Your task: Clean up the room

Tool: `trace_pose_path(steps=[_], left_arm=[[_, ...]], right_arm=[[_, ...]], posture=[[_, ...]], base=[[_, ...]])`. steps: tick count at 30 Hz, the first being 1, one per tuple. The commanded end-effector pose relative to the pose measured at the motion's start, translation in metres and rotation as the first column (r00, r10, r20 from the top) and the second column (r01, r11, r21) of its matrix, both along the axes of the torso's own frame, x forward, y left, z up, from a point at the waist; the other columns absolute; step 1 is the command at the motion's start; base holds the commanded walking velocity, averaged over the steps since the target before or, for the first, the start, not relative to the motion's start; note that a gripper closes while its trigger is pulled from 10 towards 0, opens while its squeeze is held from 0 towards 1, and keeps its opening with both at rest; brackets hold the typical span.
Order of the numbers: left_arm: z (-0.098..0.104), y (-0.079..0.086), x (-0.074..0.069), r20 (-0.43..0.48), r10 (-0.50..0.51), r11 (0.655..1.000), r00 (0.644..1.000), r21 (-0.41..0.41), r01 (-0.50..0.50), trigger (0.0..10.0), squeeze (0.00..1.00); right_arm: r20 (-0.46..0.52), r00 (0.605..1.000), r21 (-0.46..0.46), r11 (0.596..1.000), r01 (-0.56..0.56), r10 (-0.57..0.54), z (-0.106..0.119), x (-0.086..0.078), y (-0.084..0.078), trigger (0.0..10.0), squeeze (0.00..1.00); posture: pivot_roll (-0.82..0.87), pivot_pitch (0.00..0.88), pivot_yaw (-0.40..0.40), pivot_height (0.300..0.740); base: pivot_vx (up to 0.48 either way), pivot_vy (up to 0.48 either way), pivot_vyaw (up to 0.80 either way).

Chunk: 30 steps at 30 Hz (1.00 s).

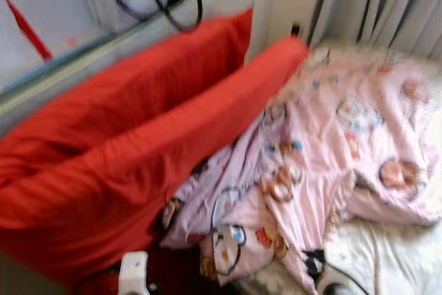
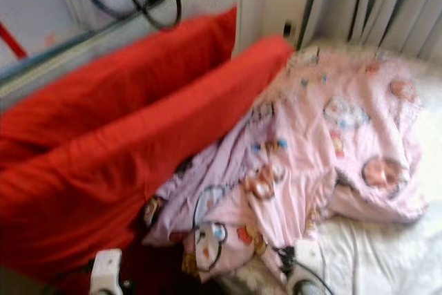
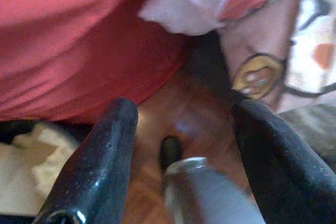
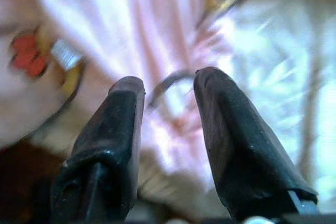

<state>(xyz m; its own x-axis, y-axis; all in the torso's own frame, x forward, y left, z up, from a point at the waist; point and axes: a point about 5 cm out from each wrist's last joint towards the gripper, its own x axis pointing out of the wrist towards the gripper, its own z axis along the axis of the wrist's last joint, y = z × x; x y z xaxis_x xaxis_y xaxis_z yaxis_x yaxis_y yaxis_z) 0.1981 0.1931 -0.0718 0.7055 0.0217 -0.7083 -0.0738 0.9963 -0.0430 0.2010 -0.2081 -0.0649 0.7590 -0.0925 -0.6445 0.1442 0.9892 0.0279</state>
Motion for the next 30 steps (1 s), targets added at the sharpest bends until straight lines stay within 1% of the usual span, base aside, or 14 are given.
trace_pose_path(steps=[1, 2, 5, 6, 7, 8, 10, 15, 17, 20, 22, 26, 28, 30], left_arm=[[-0.005, 0.008, -0.013, -0.004, 0.055, 0.998, 0.998, -0.021, -0.055, 10.0, 0.0], [-0.003, 0.007, -0.012, 0.026, 0.056, 0.998, 0.998, -0.033, -0.055, 10.0, 0.0], [-0.002, 0.007, -0.011, 0.054, 0.049, 0.998, 0.997, -0.041, -0.046, 10.0, 0.0], [0.014, 0.007, 0.011, 0.171, 0.027, 0.999, 0.985, -0.04, -0.021, 10.0, 0.0], [0.048, 0.007, 0.048, 0.395, -0.007, 0.999, 0.918, -0.028, 0.02, 10.0, 0.0], [0.057, 0.007, 0.055, 0.45, -0.014, 0.999, 0.893, -0.025, 0.029, 10.0, 0.0], [0.06, 0.007, 0.054, 0.479, -0.02, 0.999, 0.877, -0.027, 0.037, 10.0, 0.0], [0.077, 0.001, 0.051, 0.589, -0.038, 0.997, 0.807, -0.03, 0.069, 10.0, 0.0], [0.08, -0.001, 0.051, 0.604, -0.06, 0.995, 0.795, -0.023, 0.092, 10.0, 0.0], [0.084, -0.003, 0.052, 0.613, -0.068, 0.994, 0.787, -0.022, 0.103, 10.0, 0.0], [0.085, -0.003, 0.052, 0.616, -0.074, 0.994, 0.784, -0.019, 0.109, 10.0, 0.0], [0.089, -0.003, 0.051, 0.622, -0.083, 0.993, 0.779, -0.019, 0.121, 10.0, 0.0], [0.09, -0.004, 0.05, 0.618, -0.082, 0.992, 0.782, -0.023, 0.123, 10.0, 0.0], [0.091, -0.005, 0.05, 0.619, -0.083, 0.992, 0.781, -0.024, 0.124, 10.0, 0.0]], right_arm=[[0.103, 0.994, -0.01, 1.0, -0.023, 0.024, 0.012, 0.016, 0.005, 10.0, 0.0], [0.176, 0.984, -0.014, 1.0, -0.021, 0.024, 0.021, 0.026, 0.004, 10.0, 0.0], [0.254, 0.967, -0.01, 1.0, -0.013, 0.015, 0.031, 0.035, 0.003, 10.0, 0.0], [0.275, 0.961, -0.01, 1.0, -0.016, 0.018, 0.034, 0.037, 0.004, 10.0, 0.0], [0.341, 0.94, -0.02, 1.0, -0.024, 0.029, 0.041, 0.042, 0.005, 10.0, 0.0], [0.364, 0.931, -0.023, 0.999, -0.024, 0.031, 0.044, 0.043, 0.005, 10.0, 0.0], [0.397, 0.917, -0.031, 0.999, -0.023, 0.033, 0.048, 0.043, 0.006, 10.0, 0.0], [0.432, 0.9, -0.068, 0.997, -0.031, 0.057, 0.048, 0.036, 0.013, 10.0, 0.0], [0.421, 0.906, -0.052, 0.998, -0.036, 0.055, 0.046, 0.034, 0.014, 10.0, 0.0], [0.388, 0.92, -0.041, 0.999, -0.035, 0.048, 0.042, 0.032, 0.012, 10.0, 0.0], [0.387, 0.921, -0.043, 0.999, -0.032, 0.047, 0.042, 0.032, 0.011, 10.0, 0.0], [0.385, 0.923, -0.055, 0.998, 0.009, 0.013, 0.043, 0.032, 0.003, 10.0, 0.0], [0.39, 0.921, -0.048, 0.998, 0.028, -0.007, 0.044, 0.032, 0.002, 10.0, 0.0], [0.417, 0.909, -0.045, 0.998, 0.05, -0.027, 0.047, 0.033, 0.0, 10.0, 0.0]], posture=[[0.05, 0.047, 0.002, 0.74], [0.05, 0.043, 0.001, 0.74], [0.05, 0.038, 0.0, 0.74], [0.05, 0.038, 0.0, 0.74], [0.04, 0.029, -0.001, 0.74], [0.04, 0.029, -0.001, 0.74], [0.04, 0.02, 0.001, 0.74], [0.03, 0.01, 0.005, 0.74], [0.03, 0.001, 0.008, 0.74], [0.03, 0.0, 0.006, 0.73], [0.03, 0.0, 0.006, 0.725], [0.03, 0.0, 0.012, 0.695], [0.03, 0.0, 0.015, 0.68], [0.02, 0.0, 0.018, 0.68]], base=[[0.0, 0.0, 0.0], [0.0, 0.0, 0.0], [0.0, 0.0, 0.0], [0.0, 0.0, 0.0], [0.0, 0.0, 0.0], [0.0, 0.0, 0.0], [0.0, 0.0, 0.0], [0.0, 0.0, 0.0], [0.0, 0.0, 0.0], [0.0, 0.0, 0.0], [0.0, 0.0, 0.0], [0.0, 0.0, 0.0], [0.0, 0.0, 0.0], [0.0, 0.0, 0.0]])
